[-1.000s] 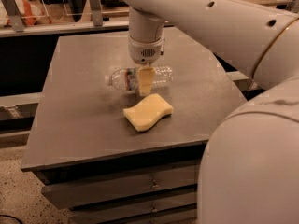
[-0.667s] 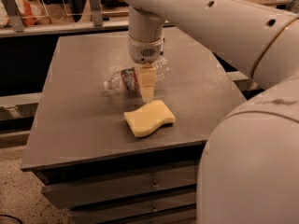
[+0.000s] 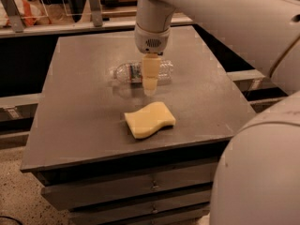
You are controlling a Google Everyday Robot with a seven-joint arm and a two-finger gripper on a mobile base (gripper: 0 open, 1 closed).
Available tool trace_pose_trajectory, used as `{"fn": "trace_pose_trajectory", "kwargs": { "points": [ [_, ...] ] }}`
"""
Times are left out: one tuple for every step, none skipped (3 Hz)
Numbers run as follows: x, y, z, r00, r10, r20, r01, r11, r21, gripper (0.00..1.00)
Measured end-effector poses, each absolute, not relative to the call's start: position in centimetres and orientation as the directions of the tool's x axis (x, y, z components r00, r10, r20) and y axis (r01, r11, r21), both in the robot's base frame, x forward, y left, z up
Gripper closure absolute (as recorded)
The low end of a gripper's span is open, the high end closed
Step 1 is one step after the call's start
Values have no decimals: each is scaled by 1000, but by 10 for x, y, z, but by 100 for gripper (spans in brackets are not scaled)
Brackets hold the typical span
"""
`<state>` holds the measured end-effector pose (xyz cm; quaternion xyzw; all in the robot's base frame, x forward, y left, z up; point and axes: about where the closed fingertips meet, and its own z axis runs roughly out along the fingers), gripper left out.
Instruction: Knock water bottle over
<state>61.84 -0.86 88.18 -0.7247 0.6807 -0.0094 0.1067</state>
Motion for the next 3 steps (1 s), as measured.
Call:
{"fn": "trace_pose_trajectory", "kwargs": {
  "points": [
    [625,-23,907,-15,-986,-164,-971,54,-234,0],
    [619,-48,920,-130,-962,-241,-950,191,-249,0],
    [613,-70,924,-227,-917,-328,-917,314,-244,0]
  ]
}}
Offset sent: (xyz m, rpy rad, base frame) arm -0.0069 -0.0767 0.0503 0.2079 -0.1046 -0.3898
